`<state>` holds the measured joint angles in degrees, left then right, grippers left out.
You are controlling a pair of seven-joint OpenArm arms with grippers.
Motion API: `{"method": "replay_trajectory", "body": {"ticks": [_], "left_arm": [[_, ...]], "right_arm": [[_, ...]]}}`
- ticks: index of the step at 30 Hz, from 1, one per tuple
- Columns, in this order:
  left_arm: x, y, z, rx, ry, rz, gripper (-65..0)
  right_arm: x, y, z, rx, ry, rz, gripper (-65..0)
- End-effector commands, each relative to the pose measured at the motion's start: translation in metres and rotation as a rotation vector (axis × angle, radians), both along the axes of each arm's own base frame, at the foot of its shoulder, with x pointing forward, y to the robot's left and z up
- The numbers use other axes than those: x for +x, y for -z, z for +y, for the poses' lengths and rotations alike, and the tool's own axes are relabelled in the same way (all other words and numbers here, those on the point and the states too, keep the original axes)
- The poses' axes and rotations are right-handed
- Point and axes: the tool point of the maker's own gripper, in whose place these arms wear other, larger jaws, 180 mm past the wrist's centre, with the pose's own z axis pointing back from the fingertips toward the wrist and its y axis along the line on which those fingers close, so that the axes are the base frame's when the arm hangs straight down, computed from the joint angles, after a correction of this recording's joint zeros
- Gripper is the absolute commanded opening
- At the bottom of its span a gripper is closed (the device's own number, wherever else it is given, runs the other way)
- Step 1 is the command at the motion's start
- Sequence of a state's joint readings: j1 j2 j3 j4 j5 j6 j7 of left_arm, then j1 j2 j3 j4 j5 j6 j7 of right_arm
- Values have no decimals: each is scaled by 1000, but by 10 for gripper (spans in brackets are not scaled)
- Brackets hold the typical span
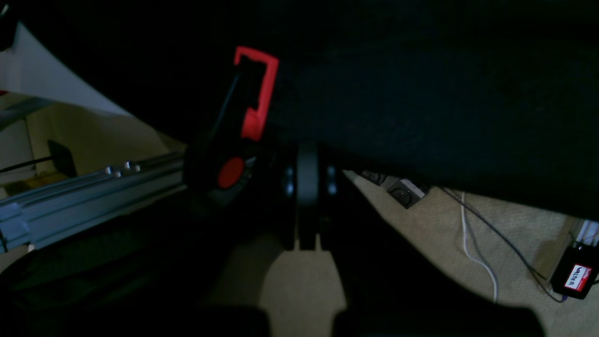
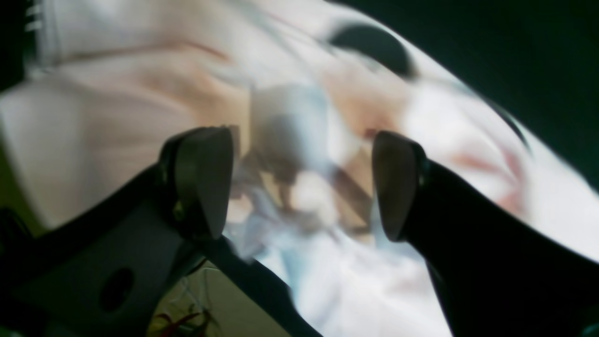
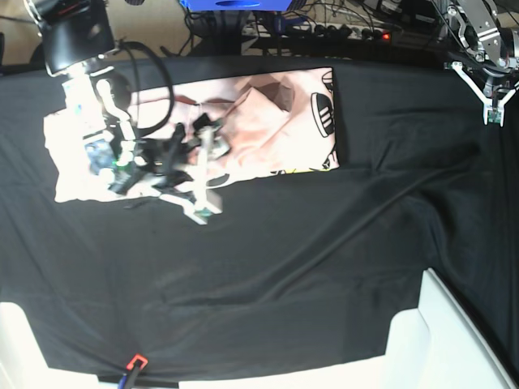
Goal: Fold the T-shirt properly
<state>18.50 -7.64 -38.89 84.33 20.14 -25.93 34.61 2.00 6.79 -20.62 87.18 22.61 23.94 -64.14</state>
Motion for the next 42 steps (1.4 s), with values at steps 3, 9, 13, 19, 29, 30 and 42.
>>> {"method": "replay_trajectory", "body": {"ticks": [3,9,13,19,29,30,42], "left_arm": [[4,-10,8,31,7,-16,-650],[3,-9,8,31,5,-13,-650],[4,-9,8,30,6,-15,-650],[3,-9,8,30,6,-13,-650],[1,-8,8,29,4,-8,-650],[1,-8,8,29,4,-8,-650],[3,-5,3,16,-1,-14,-650]], "right_arm": [[9,-11,12,36,-12,-33,-207],[3,1,11,29,-2,9,-232],[4,0,12,31,-2,8,-425],[10,-3,10,22,-5,-5,-601],[32,-15,2,-9,-15,-45,-602],[33,-15,2,-11,-15,-48,-602],[29,-16,12,-14,-56,-52,-601]]}}
